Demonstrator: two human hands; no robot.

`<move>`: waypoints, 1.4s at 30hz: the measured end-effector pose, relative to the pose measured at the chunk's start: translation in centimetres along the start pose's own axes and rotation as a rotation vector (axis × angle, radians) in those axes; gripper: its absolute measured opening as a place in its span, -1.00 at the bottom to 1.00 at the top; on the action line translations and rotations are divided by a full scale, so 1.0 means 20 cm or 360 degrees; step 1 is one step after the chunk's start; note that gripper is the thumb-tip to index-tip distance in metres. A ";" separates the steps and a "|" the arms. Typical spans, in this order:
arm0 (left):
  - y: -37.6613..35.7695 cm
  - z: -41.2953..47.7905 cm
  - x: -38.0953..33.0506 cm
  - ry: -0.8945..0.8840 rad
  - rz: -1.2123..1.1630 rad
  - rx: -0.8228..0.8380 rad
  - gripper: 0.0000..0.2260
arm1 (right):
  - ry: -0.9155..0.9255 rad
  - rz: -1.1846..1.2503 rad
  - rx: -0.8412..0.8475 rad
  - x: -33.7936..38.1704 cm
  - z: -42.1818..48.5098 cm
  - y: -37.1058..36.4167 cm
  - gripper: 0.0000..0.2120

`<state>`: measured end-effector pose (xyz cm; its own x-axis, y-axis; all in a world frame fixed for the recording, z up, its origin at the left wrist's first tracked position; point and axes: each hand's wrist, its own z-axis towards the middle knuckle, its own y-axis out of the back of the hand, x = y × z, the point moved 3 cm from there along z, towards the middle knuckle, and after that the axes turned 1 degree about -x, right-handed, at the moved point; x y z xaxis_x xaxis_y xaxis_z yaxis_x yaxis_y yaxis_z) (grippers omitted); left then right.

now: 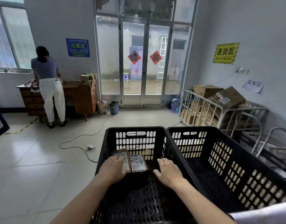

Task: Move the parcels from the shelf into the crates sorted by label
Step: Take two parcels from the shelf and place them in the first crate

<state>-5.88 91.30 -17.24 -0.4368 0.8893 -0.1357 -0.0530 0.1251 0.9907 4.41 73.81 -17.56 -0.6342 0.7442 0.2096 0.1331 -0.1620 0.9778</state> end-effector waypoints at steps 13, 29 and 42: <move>-0.01 -0.17 -0.38 -0.0318 0.0075 0.0069 -0.51 | -0.0273 -0.0059 -0.0242 -0.32 -0.52 0.19 -0.54; 0.00 -0.55 -1.57 -0.0892 -0.0044 0.0048 -0.55 | -0.0998 -0.0026 -0.0449 -1.13 -1.53 0.50 -0.65; -0.01 -1.22 -2.62 -0.1406 -0.0054 0.0030 -0.52 | -0.1337 -0.0026 -0.0663 -1.60 -2.61 0.83 -0.57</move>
<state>-4.82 34.00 -10.19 0.4187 0.8989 -0.1288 -0.0354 0.1578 0.9868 -12.89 13.54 -8.23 0.1460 0.9461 0.2890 -0.2577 -0.2456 0.9345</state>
